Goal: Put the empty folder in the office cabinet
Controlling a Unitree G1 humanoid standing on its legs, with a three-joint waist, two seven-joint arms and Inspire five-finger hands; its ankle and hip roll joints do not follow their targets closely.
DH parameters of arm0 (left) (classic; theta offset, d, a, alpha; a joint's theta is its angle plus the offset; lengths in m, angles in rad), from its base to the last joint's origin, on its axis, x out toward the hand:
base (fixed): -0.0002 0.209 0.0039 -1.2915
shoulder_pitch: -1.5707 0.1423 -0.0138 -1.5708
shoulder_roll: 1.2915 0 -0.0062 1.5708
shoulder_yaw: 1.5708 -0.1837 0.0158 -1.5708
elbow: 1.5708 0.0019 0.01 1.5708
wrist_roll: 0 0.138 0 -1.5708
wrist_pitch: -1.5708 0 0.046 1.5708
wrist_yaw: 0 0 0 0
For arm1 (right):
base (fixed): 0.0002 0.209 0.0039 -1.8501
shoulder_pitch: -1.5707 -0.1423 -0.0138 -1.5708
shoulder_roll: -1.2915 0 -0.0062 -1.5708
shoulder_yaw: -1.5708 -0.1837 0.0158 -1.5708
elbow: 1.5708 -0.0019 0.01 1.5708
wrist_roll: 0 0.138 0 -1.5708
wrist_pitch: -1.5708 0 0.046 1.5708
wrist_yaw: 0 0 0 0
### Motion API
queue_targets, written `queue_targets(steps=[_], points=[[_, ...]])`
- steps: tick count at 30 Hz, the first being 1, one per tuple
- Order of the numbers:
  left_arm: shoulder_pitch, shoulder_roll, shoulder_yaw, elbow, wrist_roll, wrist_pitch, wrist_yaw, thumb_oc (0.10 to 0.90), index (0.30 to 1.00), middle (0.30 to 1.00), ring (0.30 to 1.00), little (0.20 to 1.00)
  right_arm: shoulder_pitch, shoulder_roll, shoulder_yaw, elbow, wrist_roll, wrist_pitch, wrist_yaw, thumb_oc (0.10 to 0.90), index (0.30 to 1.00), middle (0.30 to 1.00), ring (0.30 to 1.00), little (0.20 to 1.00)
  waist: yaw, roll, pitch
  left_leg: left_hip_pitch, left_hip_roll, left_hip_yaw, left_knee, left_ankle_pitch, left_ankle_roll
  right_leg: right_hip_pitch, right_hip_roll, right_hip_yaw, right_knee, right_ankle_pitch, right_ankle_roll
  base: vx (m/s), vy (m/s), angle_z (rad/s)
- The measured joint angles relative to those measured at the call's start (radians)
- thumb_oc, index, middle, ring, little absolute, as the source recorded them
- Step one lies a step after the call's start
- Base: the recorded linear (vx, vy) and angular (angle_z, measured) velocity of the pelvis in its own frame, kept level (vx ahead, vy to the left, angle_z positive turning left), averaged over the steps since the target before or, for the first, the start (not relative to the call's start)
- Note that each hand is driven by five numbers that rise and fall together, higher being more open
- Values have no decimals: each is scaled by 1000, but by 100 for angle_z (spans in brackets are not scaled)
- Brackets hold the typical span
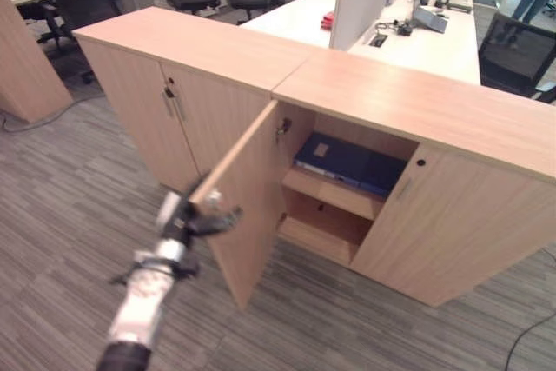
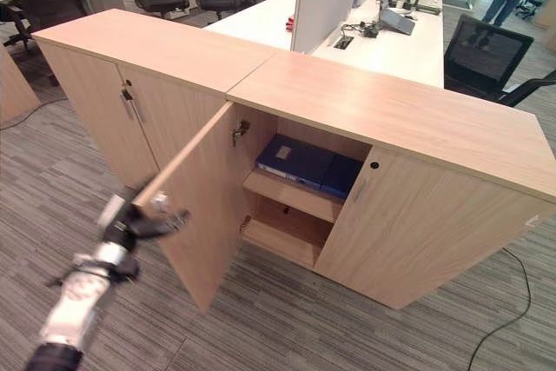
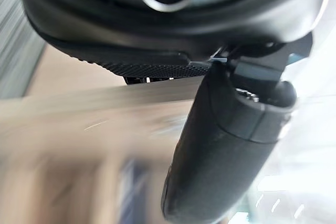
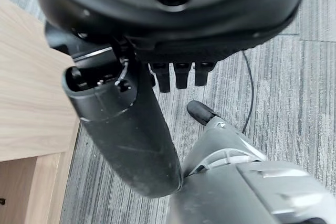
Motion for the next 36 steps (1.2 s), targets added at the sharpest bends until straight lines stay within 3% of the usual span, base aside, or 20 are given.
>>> queue_targets(steps=[2,3,6,9,15,20,23,24,25,26,27,30,33,35,36], points=[[15,-6,-61,1,-46,23,-41,800,900,900,900,900,-10,4,11,5,0,1,-1,800,900,900,900,900,-4,4,3,0,0,1,0,0,0,-1,-1,1,1,2,1,-2,-3,-4],[47,6,-136,-1,-70,73,-88,800,900,900,900,900,-19,4,26,8,0,3,0,800,900,900,900,900,-16,4,1,1,0,2,0,2,3,-3,0,6,-1,7,-6,-5,-4,-8],[62,11,-258,-10,-100,138,-152,800,900,900,900,900,-33,6,35,11,-1,3,0,800,900,900,900,900,-33,13,7,1,0,4,0,6,8,-4,2,6,-5,10,-8,-2,-1,-2],[63,74,-404,-102,-142,185,-245,800,900,900,900,900,-46,6,67,15,-3,-1,0,800,900,900,900,900,-59,19,7,1,1,6,1,5,8,-5,8,6,-13,11,-8,1,-1,-2],[-76,58,-594,-146,-256,201,-299,800,900,900,900,900,-76,9,139,9,-5,-6,0,800,900,900,900,900,-80,19,6,2,3,12,1,3,5,-7,11,7,-16,12,-10,4,-6,-3],[-135,33,-596,-139,-256,195,-298,800,900,900,900,900,-92,24,150,6,-23,-7,-1,800,900,900,900,900,-95,19,6,1,5,15,1,3,4,-11,13,12,-16,12,-10,7,2,-3],[-132,-13,-587,-33,-276,181,-281,800,900,900,900,900,-99,26,150,-4,-22,-8,1,800,900,900,900,900,-121,24,7,-23,12,3,1,1,7,-33,14,51,10,3,-4,-20,-36,9],[-122,-34,-573,15,-298,178,-275,800,900,900,900,900,-98,27,139,-16,-19,-15,3,800,900,900,900,900,-149,38,8,-35,21,-28,2,-6,26,-66,17,183,78,-35,-8,10,-130,29],[-108,-45,-554,75,-310,175,-260,800,900,900,900,900,-106,36,126,-28,0,-31,4,800,900,900,900,900,-169,58,25,-37,57,-26,0,8,24,-123,73,377,93,-141,21,130,-177,9],[-68,-22,-530,132,-325,167,-259,800,900,900,900,900,-112,57,132,-25,0,-32,5,800,900,900,900,900,-167,35,18,-31,65,-8,0,14,3,-124,111,407,11,-122,27,160,-190,-10],[-13,-51,-456,214,-300,152,-243,800,900,900,900,900,-92,63,132,-23,2,-33,10,800,900,900,900,900,-171,24,12,-17,69,-6,0,11,-24,-97,137,410,-42,-54,-15,112,-117,-26],[39,-47,-424,251,-184,148,-198,800,900,900,900,900,-85,54,130,-21,10,-33,9,800,900,900,900,900,-160,48,7,-19,102,-4,0,13,-45,-80,183,408,-89,-42,-29,100,-115,-7],[68,-127,-297,521,31,80,-164,800,900,900,900,900,-87,49,111,-16,22,-24,10,800,900,900,900,900,-163,57,-2,2,136,-5,1,17,-63,-43,221,399,-120,-48,-40,153,-197,-2],[63,-143,-276,593,73,90,-123,800,900,900,900,900,-87,48,111,1,29,-24,11,800,900,900,900,900,-164,55,-6,2,143,-5,0,16,-68,-43,230,394,-119,-51,-45,74,-161,4],[73,-169,-231,655,78,59,-127,800,900,900,900,900,-92,47,109,8,47,-24,11,800,900,900,900,900,-158,56,-8,2,151,-11,2,17,-71,-38,236,390,-119,-57,-48,51,-143,7]])
